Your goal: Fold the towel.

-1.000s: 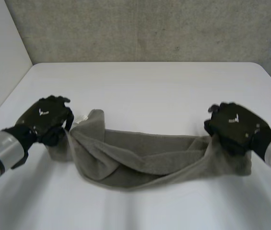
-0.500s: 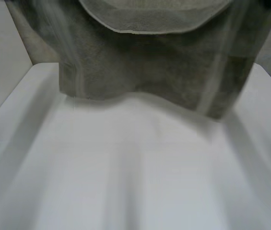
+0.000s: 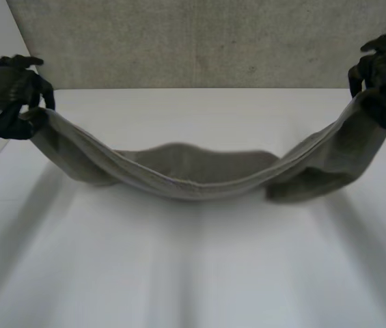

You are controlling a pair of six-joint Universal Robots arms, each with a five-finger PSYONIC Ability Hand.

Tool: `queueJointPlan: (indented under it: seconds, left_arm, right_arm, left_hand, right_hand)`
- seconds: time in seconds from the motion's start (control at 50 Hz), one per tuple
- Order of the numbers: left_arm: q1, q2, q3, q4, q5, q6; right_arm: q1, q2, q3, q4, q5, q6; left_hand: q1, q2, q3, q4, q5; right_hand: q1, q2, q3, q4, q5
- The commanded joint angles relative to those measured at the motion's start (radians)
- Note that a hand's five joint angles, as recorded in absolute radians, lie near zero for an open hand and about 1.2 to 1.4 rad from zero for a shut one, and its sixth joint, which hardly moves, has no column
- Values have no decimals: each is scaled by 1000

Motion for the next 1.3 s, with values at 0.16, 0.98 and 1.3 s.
queueJointPlan:
  seconds: [0.16,0.98,1.3]
  left_arm:
    - [46,105,3,-45,13,-130]
    - [-267,-469,734,-115,-378,-167]
    - [-235,-73,141,-134,-344,-58]
  right_arm:
    - [-2,-45,-59,129,-10,90]
    - [317,507,-618,80,469,98]
    - [313,213,-145,95,397,73]
  left_hand:
    - [101,68,-52,-59,66]
    - [101,68,-52,-59,66]
    - [101,68,-52,-59,66]
  right_hand:
    - [70,74,-43,-76,57]
    - [70,74,-43,-76,57]
    - [70,74,-43,-76,57]
